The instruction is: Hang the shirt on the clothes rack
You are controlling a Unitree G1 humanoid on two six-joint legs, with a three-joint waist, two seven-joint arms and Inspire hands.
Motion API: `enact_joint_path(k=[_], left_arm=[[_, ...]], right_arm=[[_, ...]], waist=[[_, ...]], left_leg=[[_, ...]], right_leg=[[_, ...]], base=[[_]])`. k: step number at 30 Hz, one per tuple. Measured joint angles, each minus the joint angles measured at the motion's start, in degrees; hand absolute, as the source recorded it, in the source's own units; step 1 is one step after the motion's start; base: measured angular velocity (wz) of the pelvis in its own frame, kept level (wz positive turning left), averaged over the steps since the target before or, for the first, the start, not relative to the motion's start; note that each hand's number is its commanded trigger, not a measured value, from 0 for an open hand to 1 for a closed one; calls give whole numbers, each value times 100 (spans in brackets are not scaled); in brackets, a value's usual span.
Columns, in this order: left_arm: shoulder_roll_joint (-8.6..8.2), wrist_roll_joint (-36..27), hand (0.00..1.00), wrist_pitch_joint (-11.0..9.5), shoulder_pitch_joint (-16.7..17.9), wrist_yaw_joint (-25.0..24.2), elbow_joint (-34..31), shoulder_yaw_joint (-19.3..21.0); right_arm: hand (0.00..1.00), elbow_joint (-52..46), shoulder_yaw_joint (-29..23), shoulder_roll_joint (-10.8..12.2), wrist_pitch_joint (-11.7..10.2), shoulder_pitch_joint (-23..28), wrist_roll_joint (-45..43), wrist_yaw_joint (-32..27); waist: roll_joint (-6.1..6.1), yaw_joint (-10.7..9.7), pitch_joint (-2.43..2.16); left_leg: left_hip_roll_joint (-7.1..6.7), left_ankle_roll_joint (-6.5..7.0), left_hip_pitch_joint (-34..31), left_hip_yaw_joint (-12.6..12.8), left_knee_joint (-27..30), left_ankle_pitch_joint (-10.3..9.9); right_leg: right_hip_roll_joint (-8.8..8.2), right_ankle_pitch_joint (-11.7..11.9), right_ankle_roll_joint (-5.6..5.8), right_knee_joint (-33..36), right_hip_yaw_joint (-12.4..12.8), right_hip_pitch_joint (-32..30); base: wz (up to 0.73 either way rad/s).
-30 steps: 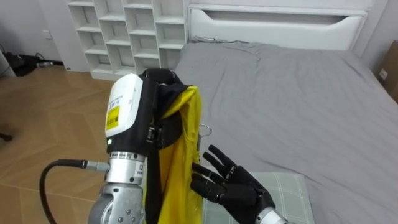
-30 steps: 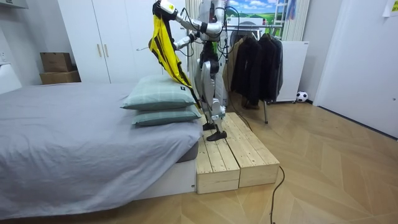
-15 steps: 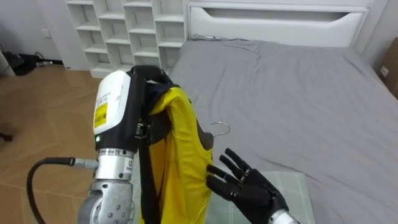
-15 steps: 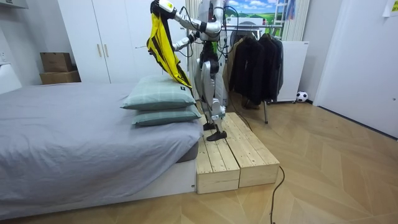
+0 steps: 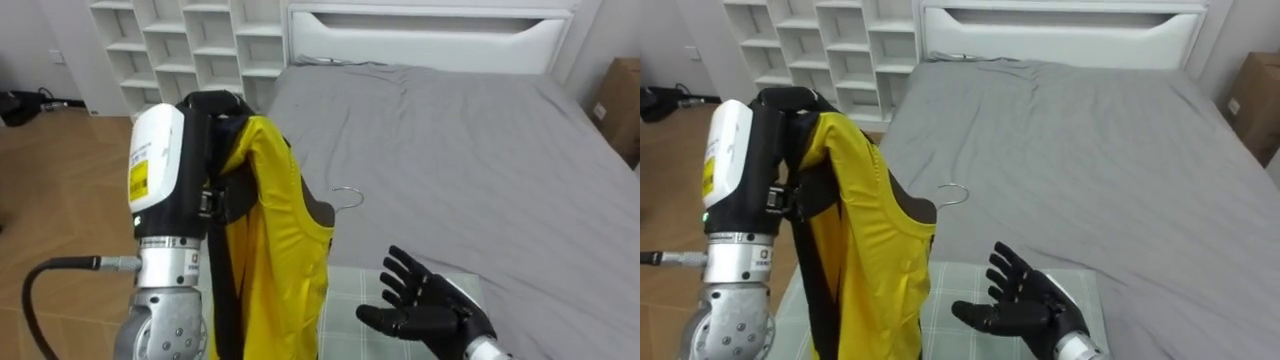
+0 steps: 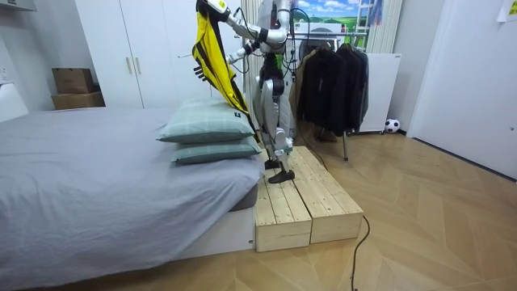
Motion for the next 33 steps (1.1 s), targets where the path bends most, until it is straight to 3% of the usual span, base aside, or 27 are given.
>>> enact_joint_path(k=[5, 13, 21, 26, 33], left_arm=[[127, -93, 100, -76, -1, 34, 3, 282], [130, 5, 100, -151, -1, 29, 0, 416], [205, 53, 100, -152, -32, 27, -3, 438], [206, 111, 100, -159, -281, 21, -4, 417], [163, 120, 100, -158, -358, -63, -19, 230]], right_arm=[[0, -801, -400, -103, -1, 8, -365, -151], [0, -1286, -683, -128, -73, 273, -983, -27], [0, -1279, -676, -202, -72, 443, -982, 115], [0, -1225, -589, -181, -72, 442, -955, 207], [0, -1204, -135, 86, -65, 441, -916, 630]], waist=[[-43, -68, 6], [-44, -63, 9], [-45, -87, 9], [-28, -19, 19], [99, -21, 94]], left_leg=[[-3, 0, 35, 88, -1, 0], [3, -1, 51, 92, -62, -1], [1, 0, -19, 83, -13, 0], [18, 0, -10, 75, -10, 0], [0, 0, -31, -23, -17, -1]], right_leg=[[-4, 0, 0, 0, 15, 7], [10, 0, 0, -5, 10, -5], [1, 0, 0, 2, 9, -56], [9, 0, 0, -6, -2, -31], [2, 0, 0, -12, -8, -19]], base=[[-9], [0], [0], [2], [6]])
